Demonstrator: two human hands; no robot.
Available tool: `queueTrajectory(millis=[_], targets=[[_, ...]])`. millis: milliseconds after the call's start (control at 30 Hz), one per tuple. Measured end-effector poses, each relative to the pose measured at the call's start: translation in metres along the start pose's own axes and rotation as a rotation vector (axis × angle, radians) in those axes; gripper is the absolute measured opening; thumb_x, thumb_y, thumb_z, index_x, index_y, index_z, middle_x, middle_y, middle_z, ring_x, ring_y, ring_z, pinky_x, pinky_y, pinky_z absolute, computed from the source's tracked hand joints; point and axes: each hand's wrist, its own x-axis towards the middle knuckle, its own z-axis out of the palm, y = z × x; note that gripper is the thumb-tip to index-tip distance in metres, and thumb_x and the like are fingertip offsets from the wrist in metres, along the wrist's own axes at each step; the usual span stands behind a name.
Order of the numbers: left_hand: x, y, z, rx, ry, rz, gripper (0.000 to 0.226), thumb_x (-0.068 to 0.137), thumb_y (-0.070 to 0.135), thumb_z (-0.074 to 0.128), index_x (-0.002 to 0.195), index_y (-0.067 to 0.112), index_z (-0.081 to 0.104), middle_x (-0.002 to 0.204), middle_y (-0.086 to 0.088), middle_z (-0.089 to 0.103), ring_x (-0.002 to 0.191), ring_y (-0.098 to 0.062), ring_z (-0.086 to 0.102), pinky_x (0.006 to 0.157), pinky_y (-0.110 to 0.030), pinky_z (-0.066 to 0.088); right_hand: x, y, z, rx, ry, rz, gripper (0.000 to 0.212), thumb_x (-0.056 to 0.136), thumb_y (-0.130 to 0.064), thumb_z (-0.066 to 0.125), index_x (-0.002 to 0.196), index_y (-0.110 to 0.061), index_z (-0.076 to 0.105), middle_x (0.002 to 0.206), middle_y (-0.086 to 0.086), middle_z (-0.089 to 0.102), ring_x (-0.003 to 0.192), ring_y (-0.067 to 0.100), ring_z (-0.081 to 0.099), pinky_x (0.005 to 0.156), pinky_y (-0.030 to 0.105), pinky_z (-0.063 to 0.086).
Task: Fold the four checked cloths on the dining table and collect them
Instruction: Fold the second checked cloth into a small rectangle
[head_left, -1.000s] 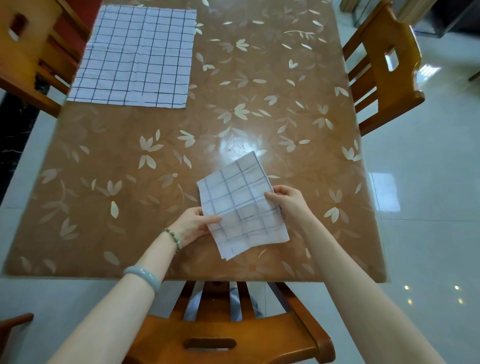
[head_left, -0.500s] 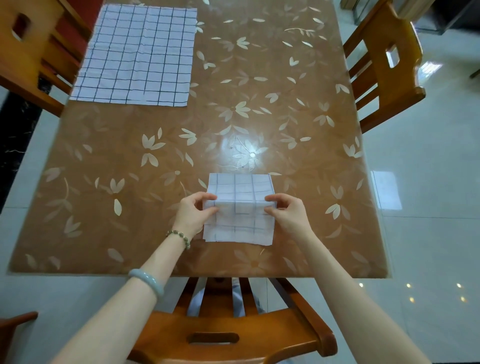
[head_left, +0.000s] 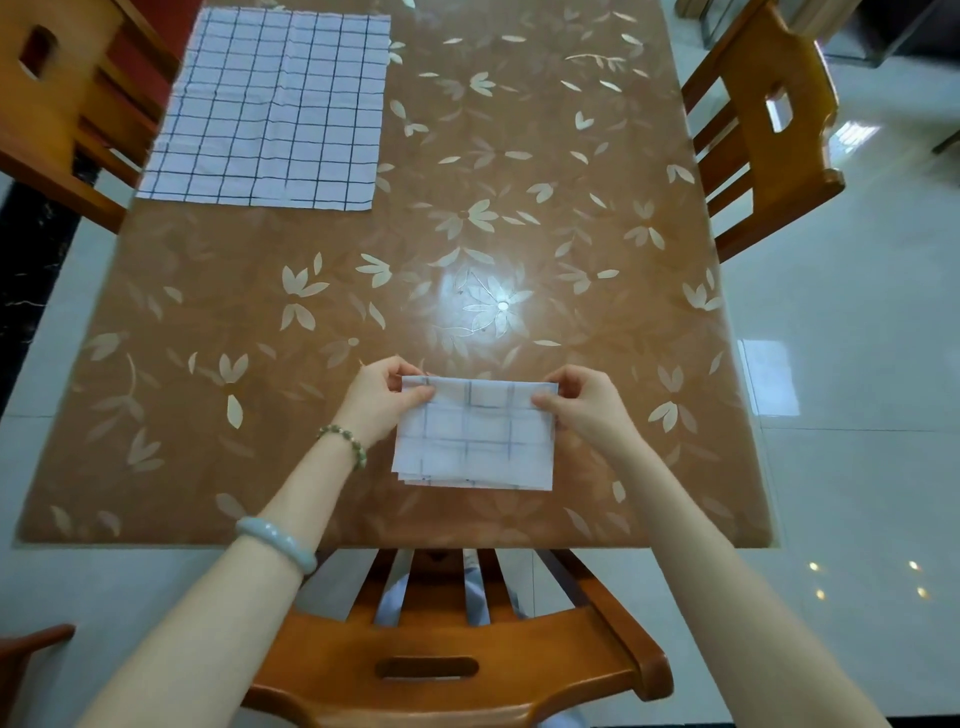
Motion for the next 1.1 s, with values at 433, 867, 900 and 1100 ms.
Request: queueTrajectory(millis=[433,867,900,1100], targets=[[-0.002,-0.069,0.061,1.003,0.07,0.596,0.057,0.095,0.036,0.03,0.143,0.005,0.034,0.149,-0.012,0.038,0.138,-0.026,0.034,0.114,-0.041,0.022,0.004,0.057,0.07,-0.685,0.349,-0.456,0.039,0.082,-0.02,0.046,0.114,-0.005,0.063,0.123,0.02,0.057,0.117,0.037,0.051,0.1,0.045,0.038],[-0.018,-0.088,0.076,1.062,-0.148,0.711,0.074,0.09,0.057,0.03,0.145,0.007,0.032,0.149,-0.012,0.038,0.138,-0.026,0.036,0.111,-0.045,0.019,-0.033,0.053,0.047,-0.043,0.292,0.132,0.016,0.091,-0.018,0.057,0.105,-0.012,0.062,0.103,0.002,0.06,0.099,0.02,0.057,0.085,0.03,0.047],[-0.019,-0.089,0.08,1.058,-0.149,0.712,0.072,0.091,0.057,0.03,0.145,0.009,0.03,0.149,-0.012,0.039,0.137,-0.026,0.038,0.11,-0.045,0.021,-0.036,0.052,0.039,0.015,0.241,0.252,0.012,0.089,-0.022,0.06,0.095,-0.013,0.065,0.091,0.001,0.065,0.087,0.02,0.062,0.075,0.032,0.052],[-0.022,-0.095,0.088,1.069,-0.123,0.691,0.071,0.09,0.056,0.028,0.145,0.012,0.027,0.148,-0.01,0.041,0.136,-0.025,0.039,0.111,-0.046,0.034,-0.045,0.047,0.033,-0.007,-0.029,0.41,0.014,0.084,-0.026,0.071,0.077,-0.015,0.069,0.071,0.004,0.07,0.058,0.013,0.063,0.059,0.026,0.055]])
